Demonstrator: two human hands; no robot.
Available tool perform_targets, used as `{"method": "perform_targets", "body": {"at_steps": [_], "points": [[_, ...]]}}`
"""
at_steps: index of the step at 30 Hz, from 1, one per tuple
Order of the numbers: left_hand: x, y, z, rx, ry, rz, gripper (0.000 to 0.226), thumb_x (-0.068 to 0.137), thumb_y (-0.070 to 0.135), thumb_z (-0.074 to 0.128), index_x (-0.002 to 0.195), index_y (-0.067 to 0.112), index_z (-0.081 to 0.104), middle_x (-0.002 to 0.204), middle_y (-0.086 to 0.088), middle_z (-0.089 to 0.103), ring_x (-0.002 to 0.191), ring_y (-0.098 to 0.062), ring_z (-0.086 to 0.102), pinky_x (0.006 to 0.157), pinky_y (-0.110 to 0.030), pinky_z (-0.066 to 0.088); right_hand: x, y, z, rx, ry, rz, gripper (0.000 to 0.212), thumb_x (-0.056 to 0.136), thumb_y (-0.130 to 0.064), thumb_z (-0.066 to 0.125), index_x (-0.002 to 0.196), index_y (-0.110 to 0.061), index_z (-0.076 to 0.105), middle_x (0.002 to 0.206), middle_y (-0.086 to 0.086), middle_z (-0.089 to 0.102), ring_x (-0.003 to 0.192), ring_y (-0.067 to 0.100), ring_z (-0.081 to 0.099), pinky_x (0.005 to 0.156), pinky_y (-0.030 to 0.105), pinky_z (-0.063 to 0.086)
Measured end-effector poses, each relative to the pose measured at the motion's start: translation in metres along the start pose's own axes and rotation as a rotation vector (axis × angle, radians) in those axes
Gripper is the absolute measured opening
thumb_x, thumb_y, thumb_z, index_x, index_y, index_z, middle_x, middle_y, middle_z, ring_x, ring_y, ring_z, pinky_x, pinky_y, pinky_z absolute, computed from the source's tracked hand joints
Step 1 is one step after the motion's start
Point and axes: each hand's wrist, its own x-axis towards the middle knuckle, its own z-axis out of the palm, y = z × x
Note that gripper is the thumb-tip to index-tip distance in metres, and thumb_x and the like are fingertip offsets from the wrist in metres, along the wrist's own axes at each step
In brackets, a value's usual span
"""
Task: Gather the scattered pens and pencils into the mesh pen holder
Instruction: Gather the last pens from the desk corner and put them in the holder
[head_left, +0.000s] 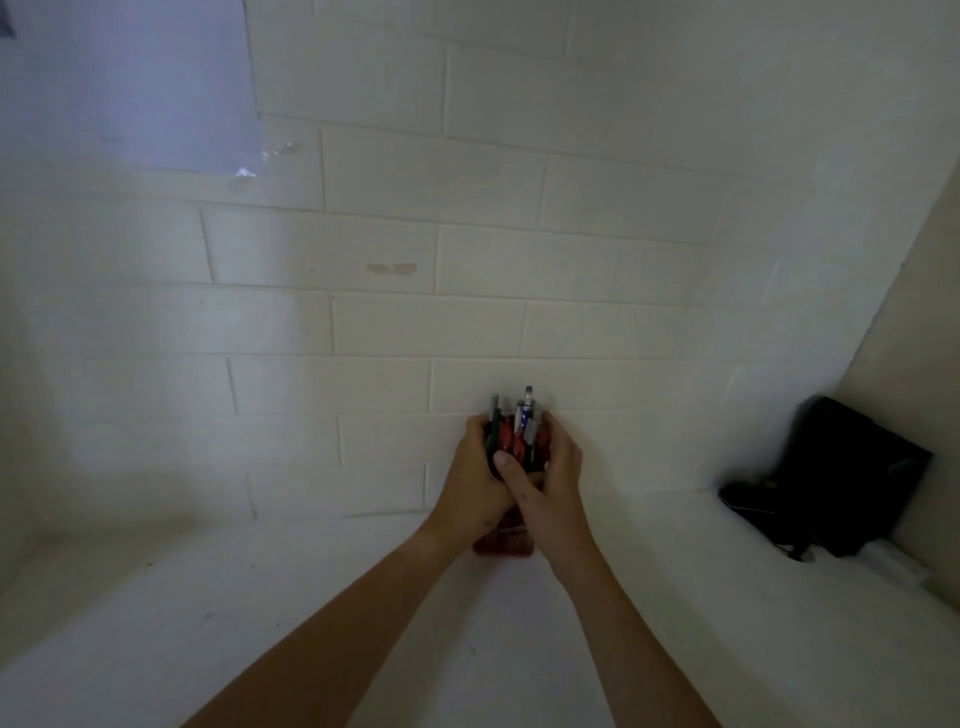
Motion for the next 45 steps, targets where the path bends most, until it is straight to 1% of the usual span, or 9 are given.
{"method": "perform_targets", "body": {"at_steps": [4, 9, 13, 22, 25, 31, 37, 41, 45], "points": [[-0.002, 0.0, 0.003, -0.024, 0.007, 0.06, 0.064, 0.07, 0.018, 0.086, 0.12, 0.019, 0.046, 0.11, 0.0, 0.066, 0.1, -0.013, 0.069, 0.083, -0.027, 0.059, -0.006, 0.003, -0.004, 0.073, -0.015, -0.032, 0.07, 0.082, -0.045, 0.073, 0.142, -0.038, 0.039, 0.139, -0.012, 0.055, 0.127, 0.006, 0.055, 0.108, 0.038, 0.048], [-0.004, -0.01, 0.001, -0.096, 0.016, -0.045, 0.064, 0.067, 0.024, 0.089, 0.116, 0.023, 0.048, 0.108, 0.0, 0.07, 0.098, -0.014, 0.071, 0.085, -0.032, 0.06, -0.012, 0.005, -0.002, 0.177, -0.046, 0.03, 0.067, 0.088, -0.036, 0.072, 0.144, -0.04, 0.035, 0.14, -0.013, 0.054, 0.123, -0.001, 0.056, 0.097, 0.02, 0.051], [0.0, -0.001, 0.005, -0.158, 0.019, -0.071, 0.05, 0.074, 0.016, 0.085, 0.114, 0.019, 0.056, 0.105, -0.003, 0.072, 0.095, -0.014, 0.072, 0.077, -0.023, 0.058, -0.007, -0.002, 0.0, 0.184, -0.034, 0.05, 0.05, 0.087, -0.044, 0.069, 0.132, -0.038, 0.048, 0.124, -0.008, 0.065, 0.113, 0.009, 0.065, 0.098, 0.04, 0.055], [-0.002, -0.004, -0.005, -0.225, -0.076, -0.139, 0.051, 0.075, 0.003, 0.082, 0.117, 0.015, 0.056, 0.103, 0.0, 0.073, 0.092, -0.008, 0.073, 0.075, -0.019, 0.057, -0.009, 0.003, 0.004, 0.177, -0.052, 0.073, 0.053, 0.088, -0.044, 0.069, 0.135, -0.037, 0.047, 0.126, -0.012, 0.064, 0.113, 0.002, 0.063, 0.093, 0.025, 0.054], [-0.003, -0.005, -0.011, -0.282, -0.068, -0.163, 0.05, 0.075, 0.005, 0.083, 0.119, 0.013, 0.061, 0.107, -0.006, 0.076, 0.097, -0.018, 0.074, 0.077, -0.023, 0.058, -0.007, 0.002, 0.002, 0.202, -0.02, 0.074, 0.034, 0.091, -0.037, 0.067, 0.122, -0.032, 0.054, 0.115, -0.005, 0.069, 0.103, 0.007, 0.069, 0.084, 0.026, 0.057], [0.004, -0.008, -0.012, -0.236, -0.113, -0.183, 0.052, 0.078, 0.005, 0.08, 0.124, 0.014, 0.058, 0.114, -0.012, 0.072, 0.106, -0.027, 0.07, 0.089, -0.032, 0.059, -0.008, 0.003, 0.001, 0.215, -0.059, 0.123, 0.038, 0.094, -0.043, 0.06, 0.128, -0.031, 0.049, 0.114, -0.007, 0.069, 0.095, 0.001, 0.07, 0.071, 0.017, 0.056], [-0.007, -0.01, -0.018, -0.274, -0.19, -0.187, 0.063, 0.082, 0.006, 0.076, 0.134, 0.012, 0.042, 0.127, -0.015, 0.062, 0.114, -0.022, 0.066, 0.091, -0.03, 0.057, -0.015, 0.006, -0.006, 0.213, -0.139, 0.144, 0.048, 0.093, -0.049, 0.058, 0.137, -0.037, 0.045, 0.127, -0.009, 0.065, 0.11, 0.002, 0.066, 0.087, 0.023, 0.056], [-0.022, -0.012, -0.012, -0.355, -0.199, -0.239, 0.052, 0.092, 0.018, 0.068, 0.137, 0.022, 0.043, 0.13, -0.01, 0.064, 0.117, -0.021, 0.066, 0.094, -0.03, 0.056, -0.024, 0.008, -0.001, 0.234, -0.123, 0.155, 0.047, 0.096, -0.053, 0.047, 0.142, -0.045, 0.039, 0.128, -0.017, 0.062, 0.11, -0.003, 0.064, 0.08, 0.013, 0.054], [-0.023, -0.013, -0.017, -0.356, -0.181, -0.215, 0.068, 0.087, 0.012, 0.074, 0.143, 0.023, 0.035, 0.137, -0.006, 0.057, 0.121, -0.016, 0.063, 0.094, -0.026, 0.055, -0.024, 0.005, -0.002, 0.238, -0.094, 0.144, 0.047, 0.098, -0.053, 0.042, 0.142, -0.037, 0.043, 0.13, -0.009, 0.064, 0.113, 0.004, 0.065, 0.084, 0.018, 0.056]]}}
